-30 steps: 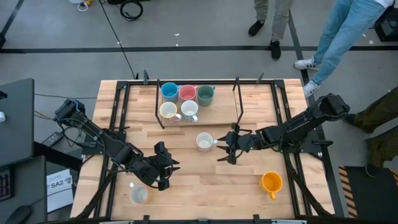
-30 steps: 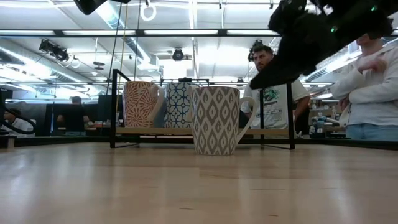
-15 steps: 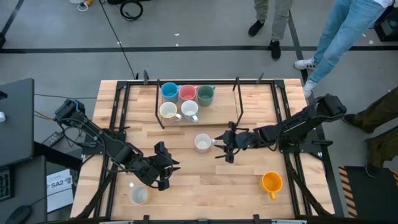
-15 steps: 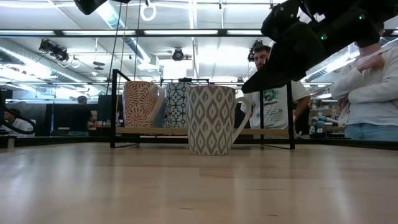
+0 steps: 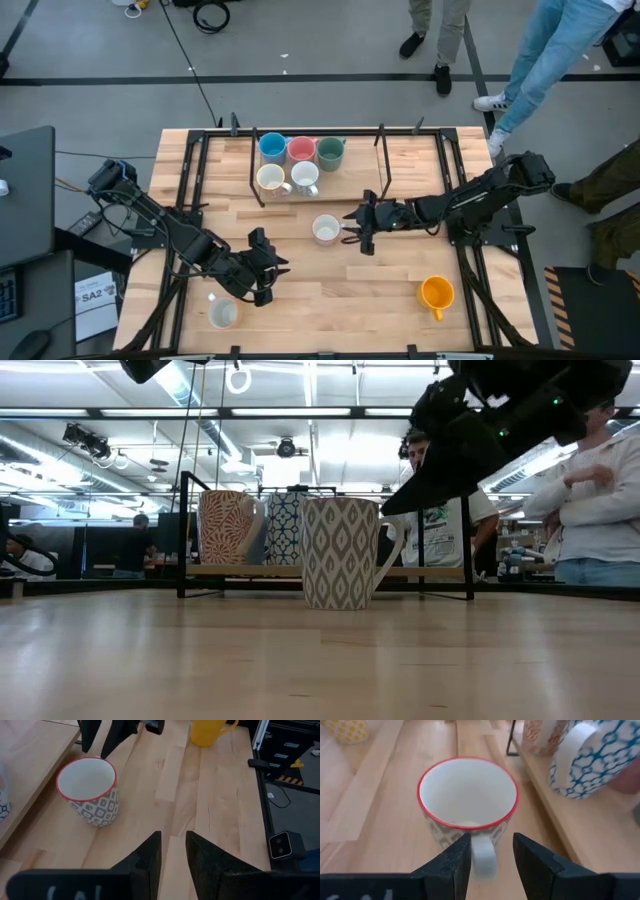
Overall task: Place coffee mugs
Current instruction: Put the gray patterned mug on the shelf
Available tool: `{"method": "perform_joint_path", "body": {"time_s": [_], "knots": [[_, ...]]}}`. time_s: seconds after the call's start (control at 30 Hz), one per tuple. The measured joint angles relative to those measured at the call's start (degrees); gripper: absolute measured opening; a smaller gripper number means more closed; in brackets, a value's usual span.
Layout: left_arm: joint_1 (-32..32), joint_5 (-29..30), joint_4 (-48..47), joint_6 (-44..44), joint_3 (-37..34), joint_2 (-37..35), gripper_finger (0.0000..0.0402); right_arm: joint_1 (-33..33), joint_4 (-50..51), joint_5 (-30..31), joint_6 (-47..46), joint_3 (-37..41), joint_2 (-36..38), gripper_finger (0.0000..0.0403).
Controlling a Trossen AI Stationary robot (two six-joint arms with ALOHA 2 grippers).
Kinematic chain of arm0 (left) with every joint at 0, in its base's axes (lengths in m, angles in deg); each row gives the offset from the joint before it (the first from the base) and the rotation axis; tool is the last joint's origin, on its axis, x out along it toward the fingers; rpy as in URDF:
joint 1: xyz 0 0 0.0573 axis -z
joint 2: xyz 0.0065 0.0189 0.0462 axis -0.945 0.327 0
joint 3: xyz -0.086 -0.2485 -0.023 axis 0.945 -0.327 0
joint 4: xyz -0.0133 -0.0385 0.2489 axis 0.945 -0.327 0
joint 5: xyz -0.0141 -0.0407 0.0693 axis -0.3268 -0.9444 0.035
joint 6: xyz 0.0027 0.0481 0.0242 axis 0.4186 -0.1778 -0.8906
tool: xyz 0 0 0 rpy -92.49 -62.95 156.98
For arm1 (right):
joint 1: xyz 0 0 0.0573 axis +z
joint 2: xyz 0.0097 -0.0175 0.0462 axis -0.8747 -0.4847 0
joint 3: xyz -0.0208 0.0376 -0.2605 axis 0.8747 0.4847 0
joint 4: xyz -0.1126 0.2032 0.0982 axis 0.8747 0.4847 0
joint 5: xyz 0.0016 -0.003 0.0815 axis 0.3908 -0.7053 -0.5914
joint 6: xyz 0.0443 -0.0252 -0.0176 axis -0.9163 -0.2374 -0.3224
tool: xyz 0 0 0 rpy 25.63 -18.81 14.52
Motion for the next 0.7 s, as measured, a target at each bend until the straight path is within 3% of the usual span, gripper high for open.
{"method": "perform_joint_path", "body": {"time_s": [0.13,0.7], "knots": [[-0.02,0.0,0.02,0.03,0.0,0.0,0.0096,-1.28,-0.01,-4.9,0.01,0.0,-0.2,0.0152],[-0.01,0.0,0.04,0.0,0.0,0.0,0.0096,-3.01,1.74,-8.24,1.02,-0.02,-0.57,0.0152]]}}
